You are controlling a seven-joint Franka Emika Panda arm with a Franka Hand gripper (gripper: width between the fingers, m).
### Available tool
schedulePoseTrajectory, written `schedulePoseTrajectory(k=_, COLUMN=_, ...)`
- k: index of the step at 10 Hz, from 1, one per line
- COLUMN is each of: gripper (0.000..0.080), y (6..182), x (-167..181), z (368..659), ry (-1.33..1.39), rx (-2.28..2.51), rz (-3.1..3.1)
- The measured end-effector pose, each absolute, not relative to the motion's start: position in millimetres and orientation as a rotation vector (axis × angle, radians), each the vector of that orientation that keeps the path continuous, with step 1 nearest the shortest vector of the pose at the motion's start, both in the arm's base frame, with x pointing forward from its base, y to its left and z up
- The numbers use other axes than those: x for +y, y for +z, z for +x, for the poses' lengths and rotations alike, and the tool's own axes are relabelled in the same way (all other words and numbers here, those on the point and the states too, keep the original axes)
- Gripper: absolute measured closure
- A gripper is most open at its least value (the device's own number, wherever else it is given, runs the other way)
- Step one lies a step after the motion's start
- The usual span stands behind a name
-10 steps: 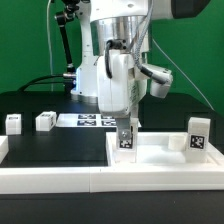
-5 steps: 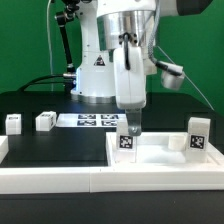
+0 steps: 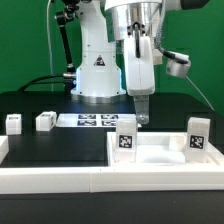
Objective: Assemble square table
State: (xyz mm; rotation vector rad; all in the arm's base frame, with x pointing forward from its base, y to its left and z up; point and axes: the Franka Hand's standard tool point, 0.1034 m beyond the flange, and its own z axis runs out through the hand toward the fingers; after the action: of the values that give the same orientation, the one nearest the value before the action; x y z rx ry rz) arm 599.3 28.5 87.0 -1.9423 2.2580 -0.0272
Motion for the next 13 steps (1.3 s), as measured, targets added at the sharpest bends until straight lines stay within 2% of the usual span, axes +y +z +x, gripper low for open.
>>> schedulePoseTrajectory(k=5, gripper=0.0151, y=87.5, x=31.3, z=588.6, ry=0.021, rx=2.32, rz=-1.862)
schedulePoseTrajectory(k=7, gripper=0.0151, y=74.4, x=39.2, z=565.8, ry=0.003, rx=2.331, rz=-1.88)
schedulePoseTrajectory(k=11, gripper=0.0151, y=75.7, x=41.0, z=568.7, ry=0.006, rx=2.314, rz=-1.899)
schedulePoseTrajectory(k=13, gripper=0.0151, y=68.5, x=55.0, z=556.6, ry=0.009, rx=2.299, rz=-1.938)
